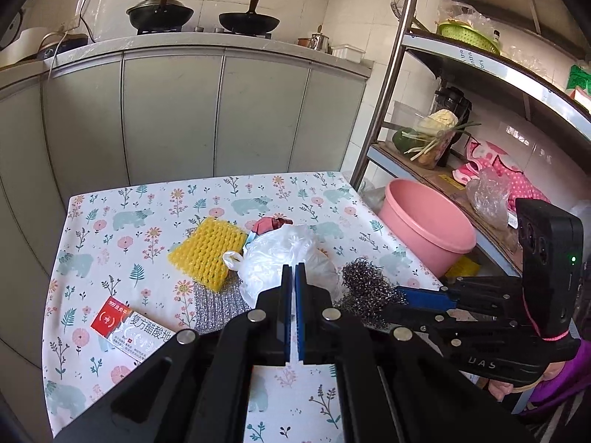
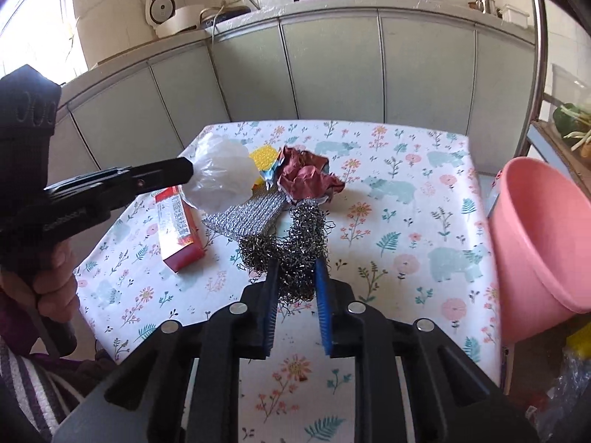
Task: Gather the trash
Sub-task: 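Carry the white bag and steel wool to the pink bucket and open both tools, then move both tools back over the yellow net and maroon cloth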
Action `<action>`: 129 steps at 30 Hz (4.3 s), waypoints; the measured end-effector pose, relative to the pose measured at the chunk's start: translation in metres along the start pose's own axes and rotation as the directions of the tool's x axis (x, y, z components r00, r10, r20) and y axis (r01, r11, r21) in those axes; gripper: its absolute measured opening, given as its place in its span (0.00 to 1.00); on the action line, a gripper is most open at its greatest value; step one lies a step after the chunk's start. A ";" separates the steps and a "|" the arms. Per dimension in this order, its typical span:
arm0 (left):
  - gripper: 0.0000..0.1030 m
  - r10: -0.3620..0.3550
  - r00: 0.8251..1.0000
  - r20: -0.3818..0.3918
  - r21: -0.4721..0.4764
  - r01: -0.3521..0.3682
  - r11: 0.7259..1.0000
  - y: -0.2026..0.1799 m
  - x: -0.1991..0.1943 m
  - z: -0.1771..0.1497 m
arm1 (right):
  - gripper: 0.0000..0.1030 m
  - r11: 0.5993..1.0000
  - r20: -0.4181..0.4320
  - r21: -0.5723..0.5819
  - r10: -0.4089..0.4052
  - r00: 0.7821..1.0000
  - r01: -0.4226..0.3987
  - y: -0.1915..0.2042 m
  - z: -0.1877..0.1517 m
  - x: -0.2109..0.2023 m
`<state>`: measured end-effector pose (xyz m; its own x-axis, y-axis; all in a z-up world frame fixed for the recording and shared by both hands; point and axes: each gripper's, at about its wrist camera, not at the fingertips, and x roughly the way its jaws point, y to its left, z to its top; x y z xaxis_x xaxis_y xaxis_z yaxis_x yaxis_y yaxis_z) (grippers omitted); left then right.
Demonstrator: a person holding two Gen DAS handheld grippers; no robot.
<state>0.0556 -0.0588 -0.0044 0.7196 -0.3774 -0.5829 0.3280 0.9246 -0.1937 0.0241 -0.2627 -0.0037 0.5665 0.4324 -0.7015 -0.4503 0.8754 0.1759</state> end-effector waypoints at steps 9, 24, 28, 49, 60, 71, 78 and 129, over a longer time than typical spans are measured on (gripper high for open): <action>0.01 -0.032 0.999 0.028 0.054 0.031 0.998 -0.030 -0.003 0.009 | 0.19 0.999 0.086 0.033 -0.035 0.996 0.033 -0.011 -0.003 -0.043; 0.01 -0.148 0.986 0.073 0.162 0.135 0.978 -0.095 0.006 0.042 | 0.19 0.977 0.191 0.149 -0.180 0.965 0.153 -0.056 -0.015 -0.099; 0.01 -0.182 0.980 0.078 0.185 0.166 0.969 -0.114 0.015 0.051 | 0.19 0.960 0.226 0.193 -0.243 0.943 0.201 -0.074 -0.017 -0.113; 0.01 -0.305 0.951 0.052 0.210 0.288 0.934 -0.193 0.104 0.082 | 0.19 0.857 0.254 0.367 -0.466 0.847 0.362 -0.158 -0.017 -0.115; 0.01 -0.291 0.956 -0.045 0.193 0.295 0.936 -0.212 0.165 0.077 | 0.19 0.828 0.166 0.407 -0.482 0.860 0.386 -0.190 -0.018 -0.080; 0.01 -0.263 0.956 -0.132 0.182 0.285 0.941 -0.210 0.202 0.063 | 0.19 0.816 0.104 0.413 -0.484 0.869 0.405 -0.207 -0.021 -0.051; 0.04 -0.258 0.955 -0.143 0.150 0.279 0.948 -0.204 0.202 0.061 | 0.19 0.815 0.103 0.408 -0.489 0.866 0.411 -0.204 -0.020 -0.054; 0.37 -0.105 0.994 -0.030 0.106 0.107 0.989 -0.110 0.012 0.001 | 0.45 0.947 0.169 0.134 -0.312 0.935 0.291 -0.009 -0.026 -0.074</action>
<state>0.0287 -0.1653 0.0107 0.6624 -0.4702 -0.5832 0.4662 0.8681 -0.1705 -0.0317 -0.3085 0.0283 0.7868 0.1680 -0.5939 -0.1687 0.9841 0.0550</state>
